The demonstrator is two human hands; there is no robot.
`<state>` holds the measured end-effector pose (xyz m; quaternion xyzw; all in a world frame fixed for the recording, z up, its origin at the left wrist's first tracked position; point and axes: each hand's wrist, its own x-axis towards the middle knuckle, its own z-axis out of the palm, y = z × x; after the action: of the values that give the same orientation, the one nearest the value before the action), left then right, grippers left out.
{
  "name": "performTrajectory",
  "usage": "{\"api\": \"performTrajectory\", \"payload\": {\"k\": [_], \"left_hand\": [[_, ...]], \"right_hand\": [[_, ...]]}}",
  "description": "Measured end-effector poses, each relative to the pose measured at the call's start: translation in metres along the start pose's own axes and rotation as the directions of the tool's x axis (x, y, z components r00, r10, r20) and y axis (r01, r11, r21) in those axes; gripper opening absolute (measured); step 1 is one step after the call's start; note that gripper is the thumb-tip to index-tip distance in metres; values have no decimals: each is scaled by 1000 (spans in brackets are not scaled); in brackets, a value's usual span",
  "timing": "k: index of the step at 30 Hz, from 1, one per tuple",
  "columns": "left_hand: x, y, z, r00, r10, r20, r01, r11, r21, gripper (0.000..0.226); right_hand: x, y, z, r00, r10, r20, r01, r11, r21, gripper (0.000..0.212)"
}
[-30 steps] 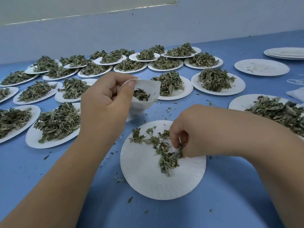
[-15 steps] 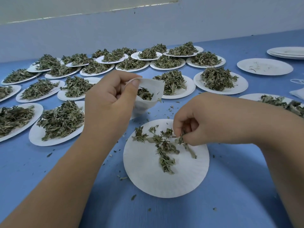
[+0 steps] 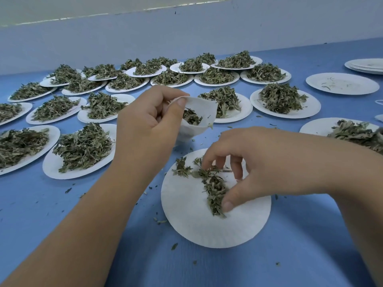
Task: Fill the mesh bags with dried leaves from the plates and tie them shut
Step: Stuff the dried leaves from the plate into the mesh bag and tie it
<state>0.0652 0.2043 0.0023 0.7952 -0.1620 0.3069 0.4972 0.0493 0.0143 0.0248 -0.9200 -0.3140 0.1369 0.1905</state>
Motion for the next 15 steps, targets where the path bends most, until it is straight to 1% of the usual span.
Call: {"api": "performTrajectory", "payload": {"k": [3, 5, 7, 9, 15], "left_hand": [[0, 0, 0, 1000, 3, 6, -3, 1000, 5, 20], [0, 0, 0, 1000, 1, 11, -1, 1000, 3, 19], [-1, 0, 0, 1000, 6, 14, -6, 1000, 4, 19], [-1, 0, 0, 1000, 12, 13, -12, 1000, 10, 19], [-1, -1, 0, 999, 45, 11, -45, 998, 41, 19]], "right_hand": [[1, -3, 7, 998, -6, 67, 8, 1000, -30, 75], [3, -6, 15, 997, -1, 76, 7, 997, -73, 78], [6, -8, 22, 998, 9, 62, -2, 994, -106, 71], [8, -10, 25, 999, 17, 36, -13, 994, -112, 58], [11, -13, 23, 1000, -10, 12, 12, 988, -157, 28]]}}
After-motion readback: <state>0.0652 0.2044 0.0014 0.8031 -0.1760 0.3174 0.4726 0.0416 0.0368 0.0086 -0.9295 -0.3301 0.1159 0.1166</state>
